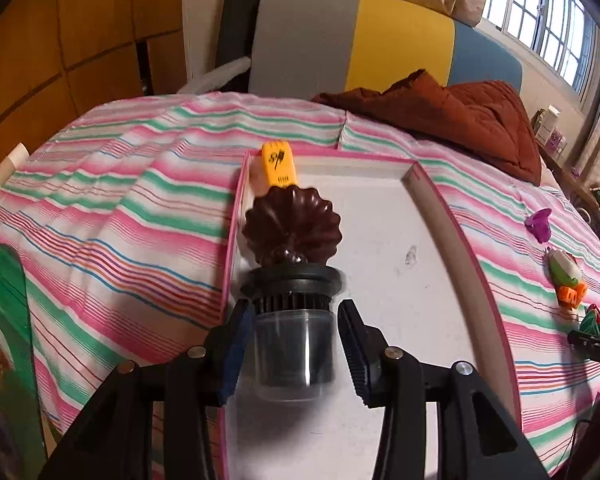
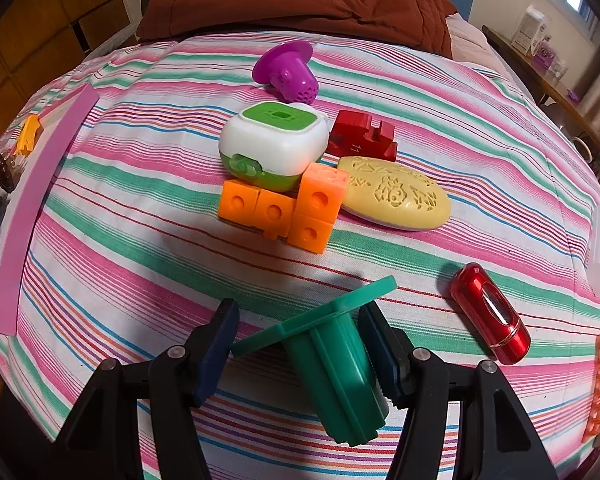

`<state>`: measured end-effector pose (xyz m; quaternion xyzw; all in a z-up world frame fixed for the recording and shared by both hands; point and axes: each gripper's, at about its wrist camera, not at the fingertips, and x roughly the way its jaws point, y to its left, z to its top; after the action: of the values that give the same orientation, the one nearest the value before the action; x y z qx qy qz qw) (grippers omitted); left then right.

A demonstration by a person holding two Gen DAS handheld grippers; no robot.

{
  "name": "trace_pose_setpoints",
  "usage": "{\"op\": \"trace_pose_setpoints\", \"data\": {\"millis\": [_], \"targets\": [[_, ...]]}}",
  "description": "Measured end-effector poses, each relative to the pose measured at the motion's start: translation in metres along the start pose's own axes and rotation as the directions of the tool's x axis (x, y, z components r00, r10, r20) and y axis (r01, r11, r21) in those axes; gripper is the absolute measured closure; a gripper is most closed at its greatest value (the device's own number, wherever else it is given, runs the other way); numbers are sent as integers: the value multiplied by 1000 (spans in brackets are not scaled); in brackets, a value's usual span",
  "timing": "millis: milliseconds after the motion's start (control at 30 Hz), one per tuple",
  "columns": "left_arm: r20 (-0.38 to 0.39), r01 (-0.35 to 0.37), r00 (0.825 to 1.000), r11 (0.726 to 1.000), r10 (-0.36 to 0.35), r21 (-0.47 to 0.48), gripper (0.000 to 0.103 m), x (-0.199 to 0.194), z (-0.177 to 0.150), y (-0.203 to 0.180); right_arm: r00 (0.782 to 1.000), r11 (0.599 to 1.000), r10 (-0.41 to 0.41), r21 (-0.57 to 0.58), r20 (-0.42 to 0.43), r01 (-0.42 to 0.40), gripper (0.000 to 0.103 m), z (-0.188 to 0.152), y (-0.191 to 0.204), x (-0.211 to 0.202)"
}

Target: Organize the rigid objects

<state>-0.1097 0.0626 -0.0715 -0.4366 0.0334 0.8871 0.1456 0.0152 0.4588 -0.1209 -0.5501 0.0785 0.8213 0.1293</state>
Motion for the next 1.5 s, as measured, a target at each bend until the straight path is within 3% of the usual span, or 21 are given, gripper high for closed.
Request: {"op": "trace_pose_setpoints", "data": {"millis": [667,833,1200,1500], "targets": [[35,9,999,1000,-8,-15,58,-33,-21,3,999,998,31,47,-13,-30,40,-3,-11,-3],[40,0,999,1000,1,-19,58,-43,-28,3,1000,1000,8,-3,-1,-8,41,-6,-5,-5],[41,-73,996,997,74,-17,58,-62,-43,13,998,995,57,-85,-5,-57,41,-19,14,-13],[47,-50,998,998,51,-31,58,-69,-47,17,997,994,74,-87,0,-74,41,-25,45,-16]]}}
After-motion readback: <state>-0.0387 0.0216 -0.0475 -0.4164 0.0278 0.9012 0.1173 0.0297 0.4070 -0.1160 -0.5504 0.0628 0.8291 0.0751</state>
